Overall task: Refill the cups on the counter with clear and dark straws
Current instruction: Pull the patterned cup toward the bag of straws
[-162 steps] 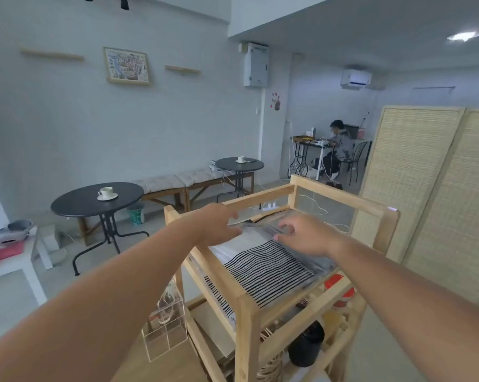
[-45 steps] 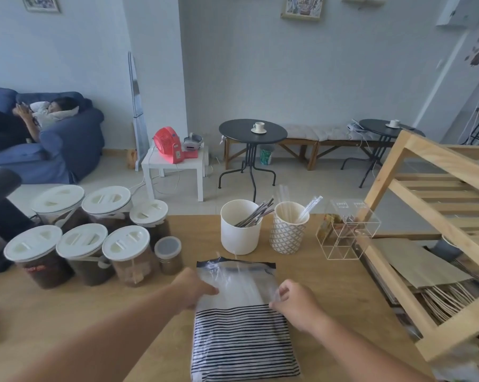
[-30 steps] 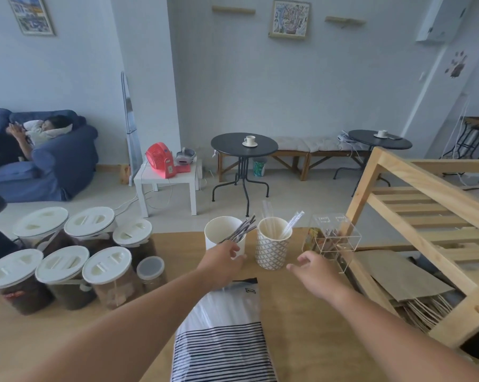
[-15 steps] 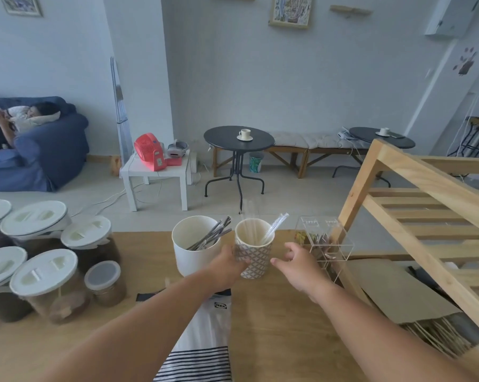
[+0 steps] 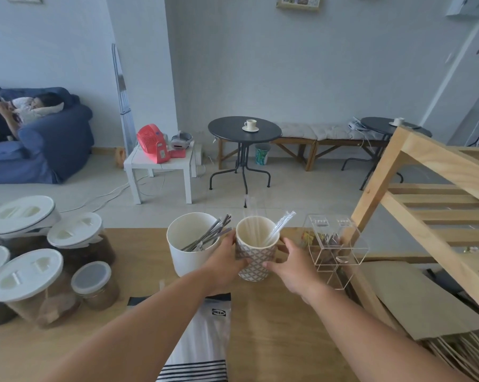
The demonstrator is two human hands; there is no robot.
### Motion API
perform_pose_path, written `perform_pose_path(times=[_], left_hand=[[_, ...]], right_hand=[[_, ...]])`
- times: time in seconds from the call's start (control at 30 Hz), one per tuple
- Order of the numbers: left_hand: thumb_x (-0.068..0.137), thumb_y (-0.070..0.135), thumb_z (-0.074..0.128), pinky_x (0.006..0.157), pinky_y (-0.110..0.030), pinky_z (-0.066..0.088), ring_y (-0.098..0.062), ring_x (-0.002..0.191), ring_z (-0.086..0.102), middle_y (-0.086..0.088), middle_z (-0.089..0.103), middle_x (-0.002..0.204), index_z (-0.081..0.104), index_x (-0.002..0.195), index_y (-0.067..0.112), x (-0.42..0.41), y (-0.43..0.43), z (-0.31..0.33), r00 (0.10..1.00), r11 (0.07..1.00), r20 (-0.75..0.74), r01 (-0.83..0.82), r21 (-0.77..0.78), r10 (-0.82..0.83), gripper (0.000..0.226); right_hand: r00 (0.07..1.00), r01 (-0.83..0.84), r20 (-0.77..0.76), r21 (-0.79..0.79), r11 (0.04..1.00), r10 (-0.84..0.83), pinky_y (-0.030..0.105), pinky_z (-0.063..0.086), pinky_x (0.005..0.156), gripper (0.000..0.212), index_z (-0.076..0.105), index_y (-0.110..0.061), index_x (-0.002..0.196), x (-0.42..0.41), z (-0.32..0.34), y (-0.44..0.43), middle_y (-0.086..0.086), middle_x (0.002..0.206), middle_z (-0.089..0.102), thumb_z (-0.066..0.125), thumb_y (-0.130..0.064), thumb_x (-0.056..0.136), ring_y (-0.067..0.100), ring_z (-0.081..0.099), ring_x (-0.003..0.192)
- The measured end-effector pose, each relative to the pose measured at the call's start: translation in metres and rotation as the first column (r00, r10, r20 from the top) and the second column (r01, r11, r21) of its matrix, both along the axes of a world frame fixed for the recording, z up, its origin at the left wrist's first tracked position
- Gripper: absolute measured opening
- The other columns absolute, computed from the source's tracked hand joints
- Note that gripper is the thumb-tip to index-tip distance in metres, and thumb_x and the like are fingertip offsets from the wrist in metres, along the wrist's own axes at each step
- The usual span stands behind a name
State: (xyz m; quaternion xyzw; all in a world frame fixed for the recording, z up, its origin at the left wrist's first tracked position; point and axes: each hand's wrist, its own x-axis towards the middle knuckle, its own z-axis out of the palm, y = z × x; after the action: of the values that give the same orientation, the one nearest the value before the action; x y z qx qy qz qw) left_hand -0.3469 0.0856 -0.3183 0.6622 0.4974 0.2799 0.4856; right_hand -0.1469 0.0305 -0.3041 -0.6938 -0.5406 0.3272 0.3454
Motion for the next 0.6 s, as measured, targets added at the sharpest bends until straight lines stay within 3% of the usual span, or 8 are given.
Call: perform_pose_path(times=[0.13, 0.3, 0.5, 0.6], left_hand=[[0.088, 0.009, 0.078, 0.111, -0.04, 0.046, -0.013, 0.134, 0.05, 0.012, 0.054, 0.142, 0.039, 0.151, 0.027, 0.001, 0.004, -0.003, 0.999, 1.0, 0.036, -0.001, -0.01, 0.001, 0.076], [0.088, 0.011, 0.078, 0.107, -0.036, 0.049, -0.01, 0.133, 0.051, 0.019, 0.055, 0.137, 0.044, 0.144, 0.035, -0.002, 0.003, -0.005, 0.999, 1.0, 0.046, 0.007, -0.008, -0.007, 0.07], [0.087, 0.014, 0.08, 0.108, -0.045, 0.052, -0.013, 0.13, 0.056, 0.01, 0.054, 0.145, 0.041, 0.15, 0.031, -0.007, -0.009, -0.003, 1.0, 1.0, 0.013, 0.022, 0.008, -0.022, 0.076], [0.087, 0.015, 0.081, 0.105, -0.047, 0.054, -0.018, 0.123, 0.062, 0.008, 0.053, 0.146, 0.04, 0.152, 0.028, -0.01, -0.021, 0.003, 0.999, 0.999, 0.011, 0.039, -0.019, -0.039, 0.078]], right_hand=[[0.999, 0.008, -0.044, 0.014, 1.0, -0.008, 0.011, 0.045, 0.082, 0.077, 0.049, -0.017, 0.155, -0.004, 0.001, 0.001, -0.003, 0.147, 0.063, 0.087, -0.012, 0.089, 0.0, 0.06, 0.108], [0.994, 0.037, -0.105, 0.017, 0.999, -0.035, 0.004, 0.048, 0.063, 0.069, 0.056, -0.016, 0.148, -0.006, -0.001, -0.001, -0.005, 0.136, 0.067, 0.087, -0.006, 0.088, -0.013, 0.06, 0.09], [0.995, 0.041, -0.091, 0.059, 0.997, -0.035, 0.014, 0.052, 0.079, 0.061, 0.065, -0.019, 0.137, -0.009, 0.001, -0.024, -0.002, 0.134, 0.071, 0.091, -0.009, 0.083, -0.003, 0.068, 0.101], [0.998, 0.043, -0.05, 0.082, 0.996, -0.039, 0.012, 0.05, 0.08, 0.062, 0.065, -0.023, 0.136, -0.01, 0.007, -0.041, -0.009, 0.13, 0.07, 0.093, -0.016, 0.082, -0.012, 0.063, 0.1]])
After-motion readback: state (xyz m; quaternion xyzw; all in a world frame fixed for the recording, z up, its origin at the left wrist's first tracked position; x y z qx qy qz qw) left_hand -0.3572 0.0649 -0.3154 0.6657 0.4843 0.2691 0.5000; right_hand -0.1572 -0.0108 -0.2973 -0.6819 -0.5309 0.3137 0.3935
